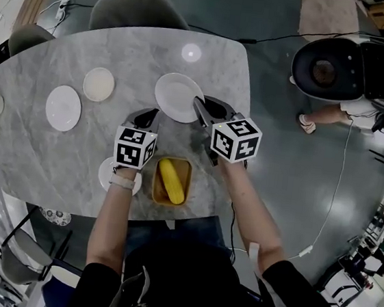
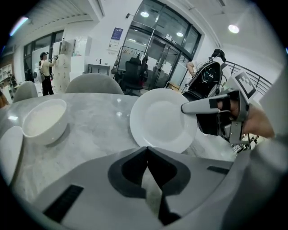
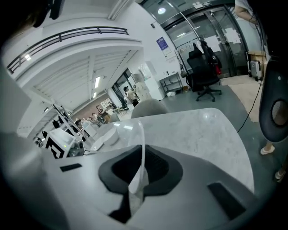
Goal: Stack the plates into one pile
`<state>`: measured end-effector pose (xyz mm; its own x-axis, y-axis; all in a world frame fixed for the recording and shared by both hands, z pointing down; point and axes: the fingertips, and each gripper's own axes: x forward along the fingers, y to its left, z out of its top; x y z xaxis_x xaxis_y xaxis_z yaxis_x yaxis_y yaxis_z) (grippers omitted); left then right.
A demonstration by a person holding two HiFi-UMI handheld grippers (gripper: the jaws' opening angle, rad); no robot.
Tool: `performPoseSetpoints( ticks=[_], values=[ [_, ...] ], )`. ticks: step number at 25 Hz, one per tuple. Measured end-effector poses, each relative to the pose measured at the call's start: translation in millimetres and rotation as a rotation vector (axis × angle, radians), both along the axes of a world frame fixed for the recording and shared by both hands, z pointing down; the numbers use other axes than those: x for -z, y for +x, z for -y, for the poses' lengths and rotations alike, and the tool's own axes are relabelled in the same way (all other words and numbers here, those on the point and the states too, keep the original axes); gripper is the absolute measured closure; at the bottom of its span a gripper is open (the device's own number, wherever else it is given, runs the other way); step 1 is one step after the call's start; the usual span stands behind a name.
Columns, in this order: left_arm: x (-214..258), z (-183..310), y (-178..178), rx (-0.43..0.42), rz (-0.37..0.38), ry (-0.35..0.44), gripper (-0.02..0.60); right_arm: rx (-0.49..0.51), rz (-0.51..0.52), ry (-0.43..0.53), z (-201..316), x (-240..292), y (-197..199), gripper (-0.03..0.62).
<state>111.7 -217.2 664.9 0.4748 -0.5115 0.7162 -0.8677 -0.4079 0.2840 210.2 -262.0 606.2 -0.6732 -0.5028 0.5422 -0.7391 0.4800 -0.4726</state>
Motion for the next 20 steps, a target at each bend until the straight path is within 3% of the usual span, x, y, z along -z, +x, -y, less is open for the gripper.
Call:
performPoseSetpoints(
  ticks=[11,20],
  values=[
    [39.7,-34.7,-58.0,-0.01,0.005,0.04,0.573,-0.021,-0.035,0.013,-34.2,35.3,-38.8,0.566],
    [52.6,-90.8,-113.6,-0.001,0.002,0.025,0.572,-0.012,-0.016,-0.044,-97.1,46.7,-88.2,0.566]
  ],
)
